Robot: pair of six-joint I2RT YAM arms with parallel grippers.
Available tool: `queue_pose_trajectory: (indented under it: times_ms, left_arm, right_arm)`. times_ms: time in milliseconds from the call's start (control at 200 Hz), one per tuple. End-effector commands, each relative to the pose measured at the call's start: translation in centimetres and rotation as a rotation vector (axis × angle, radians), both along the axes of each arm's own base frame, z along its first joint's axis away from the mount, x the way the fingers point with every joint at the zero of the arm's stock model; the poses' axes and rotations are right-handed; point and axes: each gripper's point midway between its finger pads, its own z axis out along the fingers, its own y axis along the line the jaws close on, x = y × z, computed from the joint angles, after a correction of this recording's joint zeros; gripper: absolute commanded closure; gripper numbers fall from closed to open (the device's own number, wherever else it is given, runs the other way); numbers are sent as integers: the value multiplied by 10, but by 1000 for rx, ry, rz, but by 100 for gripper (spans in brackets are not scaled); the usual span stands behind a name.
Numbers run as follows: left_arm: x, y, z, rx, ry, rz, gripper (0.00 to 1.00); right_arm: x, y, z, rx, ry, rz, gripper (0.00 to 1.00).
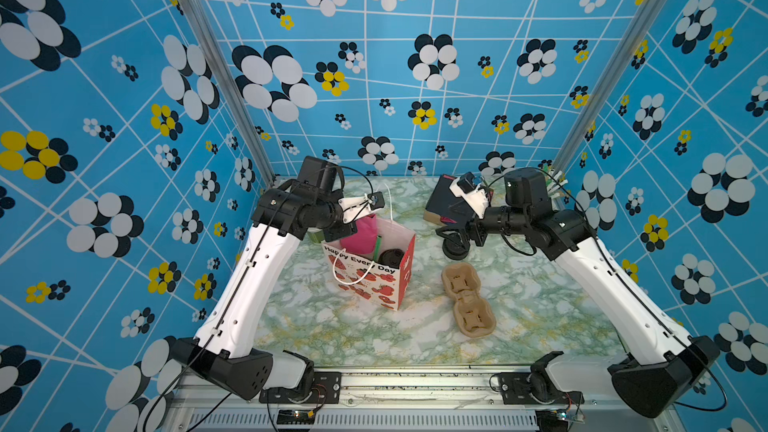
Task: Pack the takeout coffee
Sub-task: 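Lower the pink napkin into the bag with the left gripper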
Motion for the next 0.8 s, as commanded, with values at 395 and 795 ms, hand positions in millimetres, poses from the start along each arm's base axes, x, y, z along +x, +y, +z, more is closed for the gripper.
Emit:
queue_pose_trajectory:
  times_ms: [395, 795]
  left_arm:
    - [15, -3, -47, 13, 150, 35, 100]
    - [20, -7, -76, 27, 231, 48, 100]
  right_arm:
    - [-6, -5, -19, -44, 33, -5, 12]
    - [-5, -5, -26, -57, 45, -6, 12]
